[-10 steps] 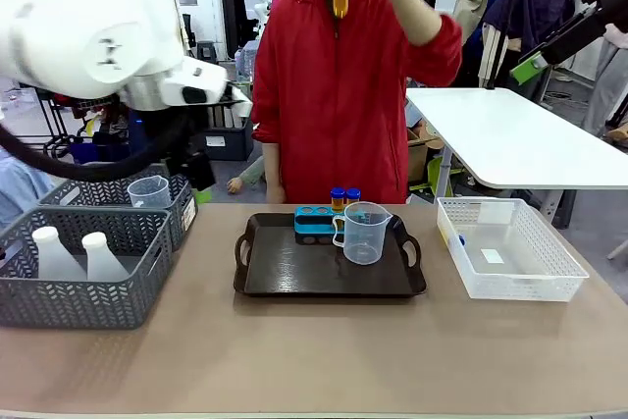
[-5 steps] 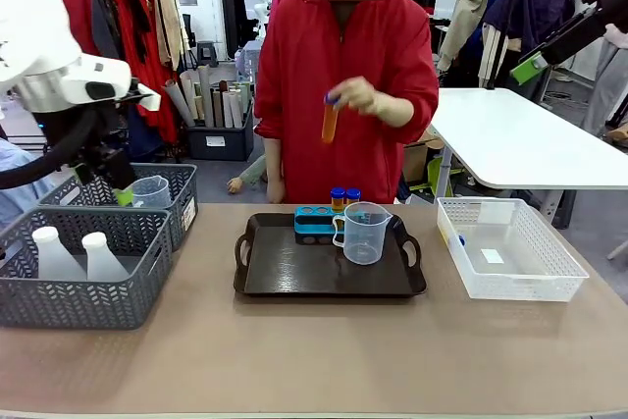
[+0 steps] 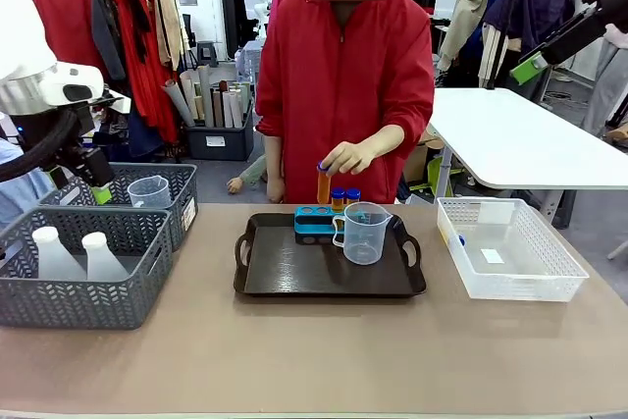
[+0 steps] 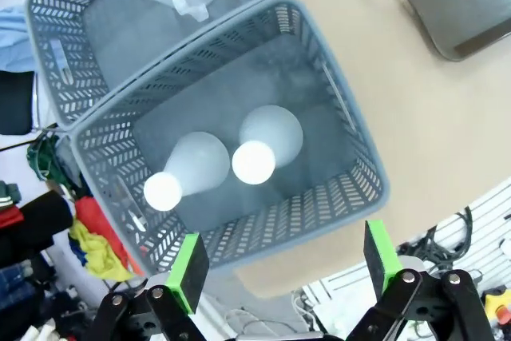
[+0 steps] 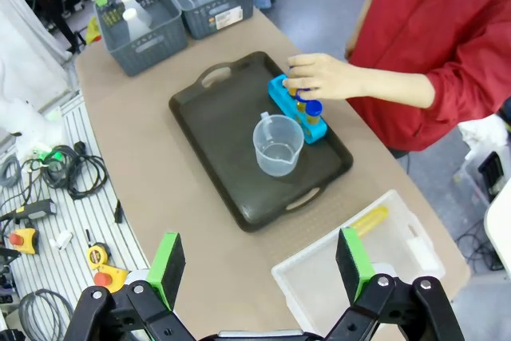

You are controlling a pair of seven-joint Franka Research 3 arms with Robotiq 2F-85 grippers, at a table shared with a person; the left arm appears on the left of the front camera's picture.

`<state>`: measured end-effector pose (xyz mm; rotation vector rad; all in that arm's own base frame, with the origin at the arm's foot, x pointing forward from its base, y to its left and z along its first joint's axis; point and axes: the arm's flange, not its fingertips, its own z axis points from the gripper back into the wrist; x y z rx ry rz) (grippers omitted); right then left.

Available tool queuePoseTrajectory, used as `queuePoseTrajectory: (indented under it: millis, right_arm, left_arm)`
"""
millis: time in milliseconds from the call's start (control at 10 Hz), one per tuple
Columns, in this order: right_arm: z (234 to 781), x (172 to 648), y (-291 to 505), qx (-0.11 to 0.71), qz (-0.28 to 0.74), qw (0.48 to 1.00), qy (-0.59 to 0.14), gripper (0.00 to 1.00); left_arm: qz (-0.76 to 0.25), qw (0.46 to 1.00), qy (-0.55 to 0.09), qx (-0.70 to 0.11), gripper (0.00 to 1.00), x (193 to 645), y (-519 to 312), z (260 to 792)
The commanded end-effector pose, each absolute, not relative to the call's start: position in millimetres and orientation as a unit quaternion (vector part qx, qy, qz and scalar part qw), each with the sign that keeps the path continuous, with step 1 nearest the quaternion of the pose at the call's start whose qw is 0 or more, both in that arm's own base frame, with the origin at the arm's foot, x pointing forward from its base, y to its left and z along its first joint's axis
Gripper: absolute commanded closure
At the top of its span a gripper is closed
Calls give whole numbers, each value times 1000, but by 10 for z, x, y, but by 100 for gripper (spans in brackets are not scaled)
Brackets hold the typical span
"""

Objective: Prepare the laboratory tools.
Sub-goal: Pick up one Small flask and place it on the Handle tray.

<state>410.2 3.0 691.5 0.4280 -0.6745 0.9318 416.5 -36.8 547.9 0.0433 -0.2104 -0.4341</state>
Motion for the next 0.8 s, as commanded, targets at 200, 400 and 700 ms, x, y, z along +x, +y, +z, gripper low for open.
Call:
queuePoseTrajectory:
  millis: [200,400,700]
  right_arm:
    - [6930,4097,34,204,437,816,-318,0]
    - [6930,4097,34,204,437,816,-318,0]
    - [6930,4097,34,204,437,816,-318,0]
  left_arm:
    - [-220,969,-109,25,0,4077,-376,5509]
    - [-218,970,-109,22,0,4122,-386,5516]
    - [-152,984,-85,-29,0,4393,252,5353]
